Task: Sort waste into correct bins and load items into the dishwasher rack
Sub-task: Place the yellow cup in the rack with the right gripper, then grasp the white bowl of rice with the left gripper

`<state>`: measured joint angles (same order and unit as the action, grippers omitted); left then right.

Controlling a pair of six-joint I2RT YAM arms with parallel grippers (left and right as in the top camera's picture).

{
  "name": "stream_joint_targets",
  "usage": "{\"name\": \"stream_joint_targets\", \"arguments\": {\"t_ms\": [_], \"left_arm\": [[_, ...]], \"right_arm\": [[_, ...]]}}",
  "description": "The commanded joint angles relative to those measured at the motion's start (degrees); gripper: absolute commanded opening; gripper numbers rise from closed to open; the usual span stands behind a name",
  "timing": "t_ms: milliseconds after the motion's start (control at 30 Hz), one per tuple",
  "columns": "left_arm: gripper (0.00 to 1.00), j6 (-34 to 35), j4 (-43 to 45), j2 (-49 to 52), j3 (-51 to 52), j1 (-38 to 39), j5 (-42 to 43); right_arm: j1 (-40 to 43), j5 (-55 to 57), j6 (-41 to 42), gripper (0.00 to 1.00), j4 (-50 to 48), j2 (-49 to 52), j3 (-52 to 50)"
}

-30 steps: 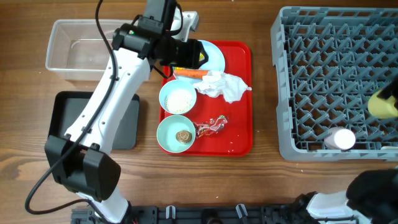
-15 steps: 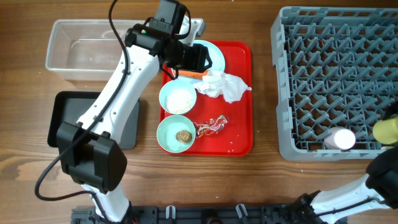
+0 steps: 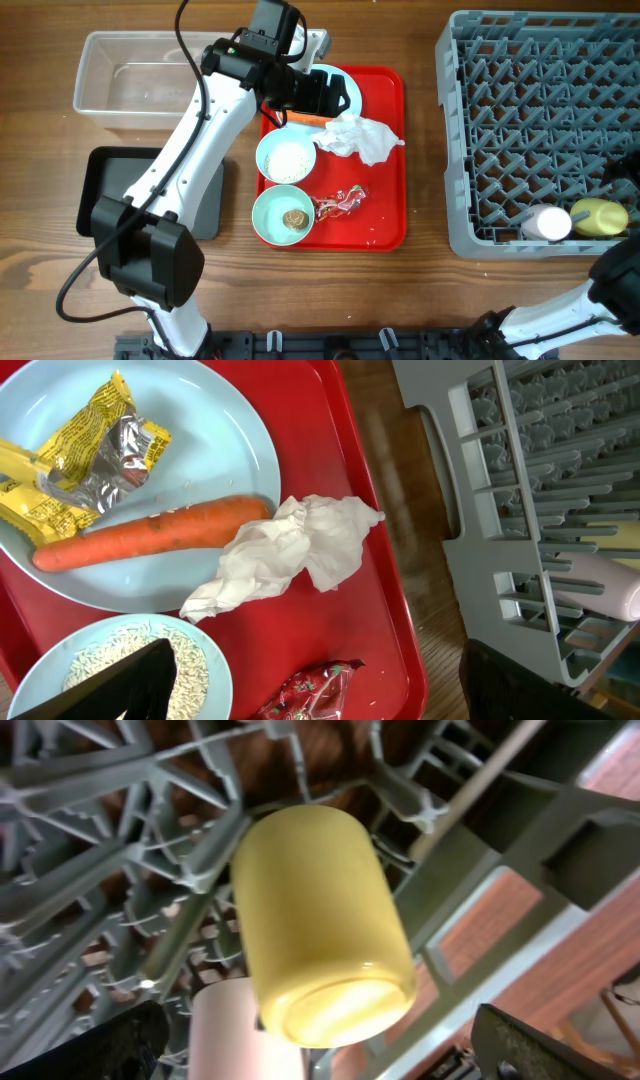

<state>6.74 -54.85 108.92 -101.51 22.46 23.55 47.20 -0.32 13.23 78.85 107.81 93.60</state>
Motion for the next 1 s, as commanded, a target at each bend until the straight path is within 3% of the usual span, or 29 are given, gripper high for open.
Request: {"name": "stream_joint_targets", "arguments": {"t_ms": [0, 133, 200, 333, 433, 500, 767, 900, 967], "left_arm": [[0.93, -0.3, 0.2, 0.7, 0.4, 0.3, -0.7], [0.92, -0.3, -0.1, 0.7, 0.4, 0.3, -0.7], [0.81, 1.8, -1.4, 0.7, 0.4, 0.5, -4.3], [0.69, 6.0, -7.6, 0.7, 0.7, 2.9, -22.6], [0.44, 8.6, -6.0, 1.0, 5.4, 5.6, -28.1], [0.37, 9.2, -3.3, 1.6, 10.1, 6.9, -31.2], [0.36, 10.7, 6.3, 4.8, 19.9, 10.3, -31.1], [0.36, 10.7, 7.5, 4.9, 19.9, 10.5, -31.1], [0.42, 10.2, 6.3, 4.6, 17.8, 10.5, -31.2]], "right_arm": [[-1.1, -7.0, -2.4, 1.00, -1.4, -3.6, 5.4], [-7.6, -14.8, -7.5, 1.00, -3.4, -13.0, 11.2], [-14.5, -14.8, -8.3, 1.00, -4.7, -16.9, 11.2], [-28.3, -14.7, -8.5, 1.00, -7.6, -17.8, 11.0], [-36.3, -14.7, -6.7, 1.00, -11.8, -17.0, 11.0], [-37.9, -14.7, -6.6, 0.99, -12.8, -17.0, 11.0], [-38.4, -14.5, -5.7, 0.99, -12.7, -17.0, 11.0], [-38.4, -14.5, -5.7, 0.99, -12.9, -16.7, 11.0], [-38.4, -14.5, -5.7, 0.99, -12.8, -16.1, 11.0]]}}
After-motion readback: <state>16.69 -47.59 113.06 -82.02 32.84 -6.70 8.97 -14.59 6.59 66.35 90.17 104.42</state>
